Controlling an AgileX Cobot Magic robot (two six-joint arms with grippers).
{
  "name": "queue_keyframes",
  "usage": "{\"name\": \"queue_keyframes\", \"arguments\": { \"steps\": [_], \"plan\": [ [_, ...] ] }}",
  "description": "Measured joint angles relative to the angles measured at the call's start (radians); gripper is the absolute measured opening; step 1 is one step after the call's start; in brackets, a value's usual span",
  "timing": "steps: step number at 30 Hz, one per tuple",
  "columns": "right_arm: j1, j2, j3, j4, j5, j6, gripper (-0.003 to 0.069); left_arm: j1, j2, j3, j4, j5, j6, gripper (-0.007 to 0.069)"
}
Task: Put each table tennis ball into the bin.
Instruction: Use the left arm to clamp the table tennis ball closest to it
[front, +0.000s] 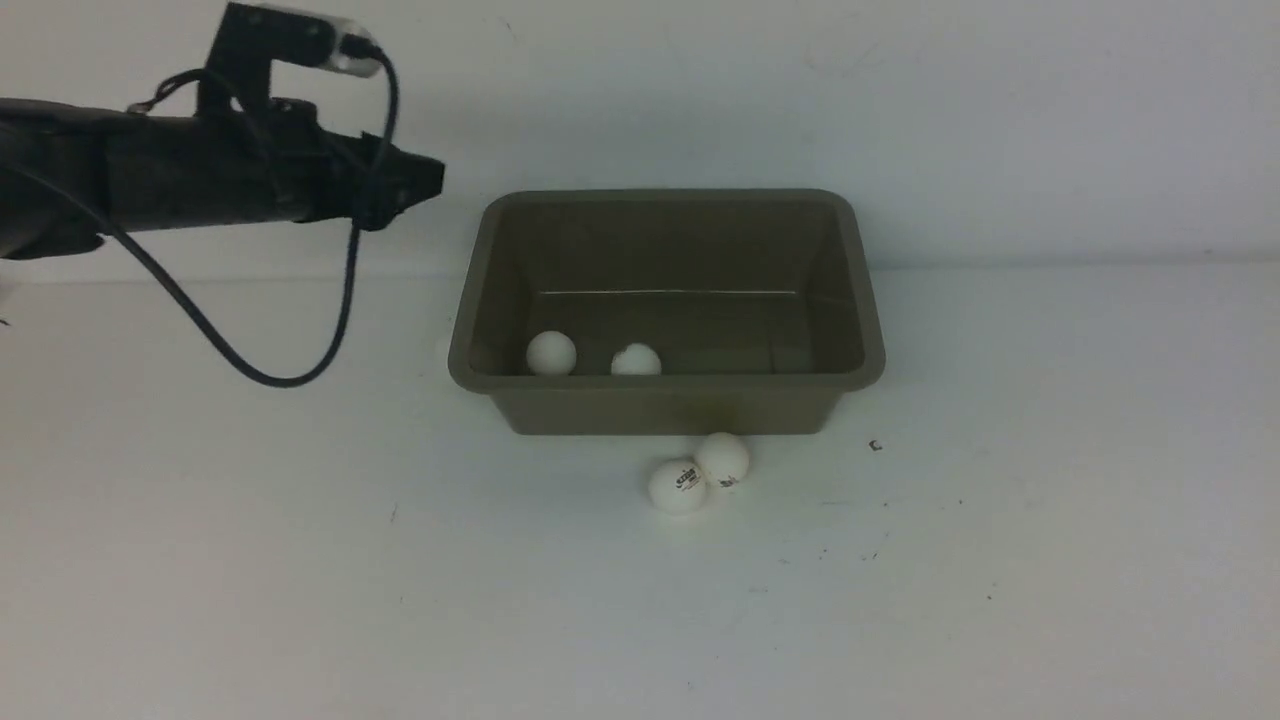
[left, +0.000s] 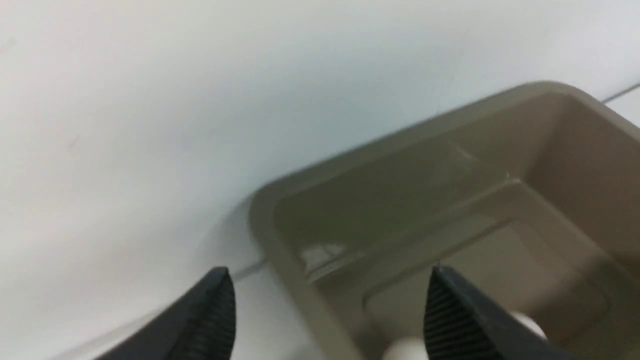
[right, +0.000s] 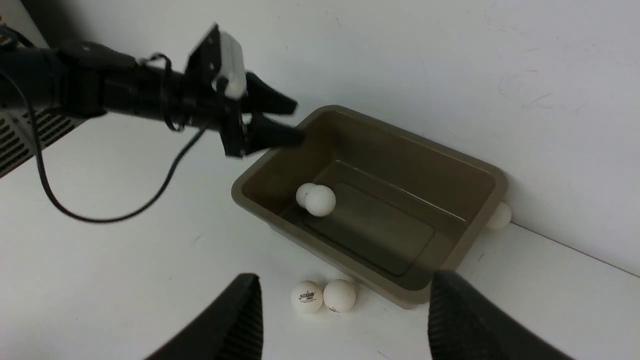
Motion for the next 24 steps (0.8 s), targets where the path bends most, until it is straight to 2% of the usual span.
{"name": "queue_keyframes", "arguments": {
  "steps": [5,6,9,14,24],
  "plan": [
    [0.000,0.000,0.000,0.000,0.000,0.000,0.0408,0.058,0.000,0.000,0.144,0.042,-0.058,0.0458],
    [0.000,0.000,0.000,0.000,0.000,0.000,0.0408,0.078,0.000,0.000,0.233,0.047,-0.062,0.0458],
    [0.000,0.000,0.000,0.000,0.000,0.000,0.0408,0.085,0.001,0.000,0.297,0.047,-0.019,0.0458],
    [0.000,0.000,0.000,0.000,0.000,0.000,0.0408,0.081,0.044,0.000,0.236,0.070,0.179,0.0458],
    [0.000,0.000,0.000,0.000,0.000,0.003,0.0408,0.081,0.168,-0.002,0.136,0.081,0.430,0.0458]
  ]
}}
